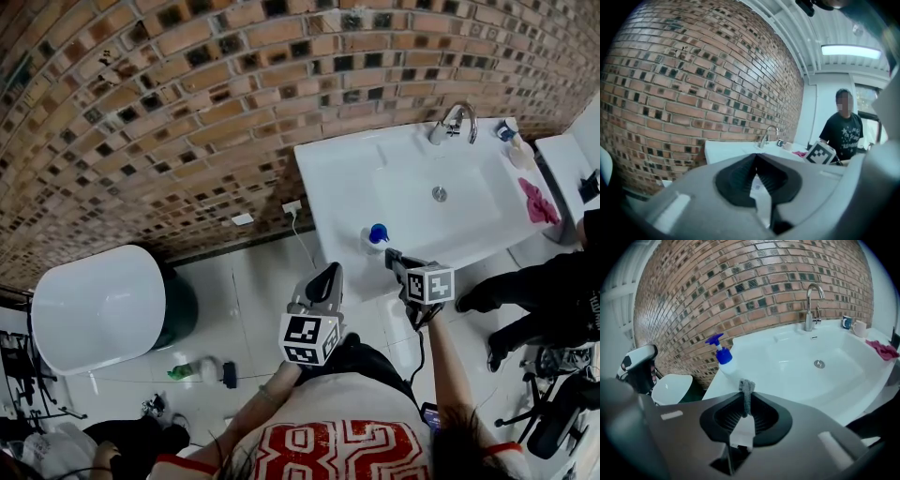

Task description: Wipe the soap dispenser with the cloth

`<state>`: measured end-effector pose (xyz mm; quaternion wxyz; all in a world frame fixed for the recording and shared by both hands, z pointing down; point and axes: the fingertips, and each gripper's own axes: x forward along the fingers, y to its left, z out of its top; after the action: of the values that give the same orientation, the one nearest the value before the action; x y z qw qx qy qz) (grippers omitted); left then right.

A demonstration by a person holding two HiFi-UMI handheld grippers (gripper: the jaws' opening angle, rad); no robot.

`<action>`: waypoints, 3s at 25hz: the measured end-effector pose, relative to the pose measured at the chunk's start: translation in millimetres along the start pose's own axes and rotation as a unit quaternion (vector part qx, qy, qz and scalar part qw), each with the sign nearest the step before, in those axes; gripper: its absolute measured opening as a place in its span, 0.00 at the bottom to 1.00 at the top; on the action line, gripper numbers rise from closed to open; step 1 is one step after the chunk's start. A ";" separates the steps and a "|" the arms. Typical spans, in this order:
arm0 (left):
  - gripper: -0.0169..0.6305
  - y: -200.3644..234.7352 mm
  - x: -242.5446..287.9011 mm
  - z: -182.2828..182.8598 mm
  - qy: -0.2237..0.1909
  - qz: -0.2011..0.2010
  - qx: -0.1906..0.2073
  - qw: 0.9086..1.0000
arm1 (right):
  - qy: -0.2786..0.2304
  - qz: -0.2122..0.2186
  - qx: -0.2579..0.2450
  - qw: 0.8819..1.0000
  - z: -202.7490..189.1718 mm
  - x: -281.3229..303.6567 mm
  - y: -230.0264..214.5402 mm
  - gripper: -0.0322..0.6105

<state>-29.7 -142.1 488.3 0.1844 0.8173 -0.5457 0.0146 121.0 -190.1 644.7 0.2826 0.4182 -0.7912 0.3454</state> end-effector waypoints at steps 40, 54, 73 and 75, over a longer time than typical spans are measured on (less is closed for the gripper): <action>0.03 9.2 16.9 -5.1 0.009 0.057 0.000 0.998 | 0.044 0.217 -0.156 0.963 65.2 46.5 10.7 0.12; 0.03 19.1 13.3 -5.0 0.007 0.074 -0.004 0.997 | 0.052 0.266 -0.214 0.938 92.8 48.8 26.1 0.12; 0.03 41.7 -6.0 -4.0 0.005 0.110 -0.012 0.994 | 0.142 0.290 -0.280 0.904 71.6 78.7 29.0 0.12; 0.03 44.1 -7.8 -4.0 0.005 0.114 -0.013 0.993 | 0.153 0.288 -0.286 0.901 68.3 81.2 25.9 0.12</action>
<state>-71.7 -148.7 502.8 0.1952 0.7470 -0.6347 0.0326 48.2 -270.7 655.4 0.3954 0.0153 -0.8889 0.2306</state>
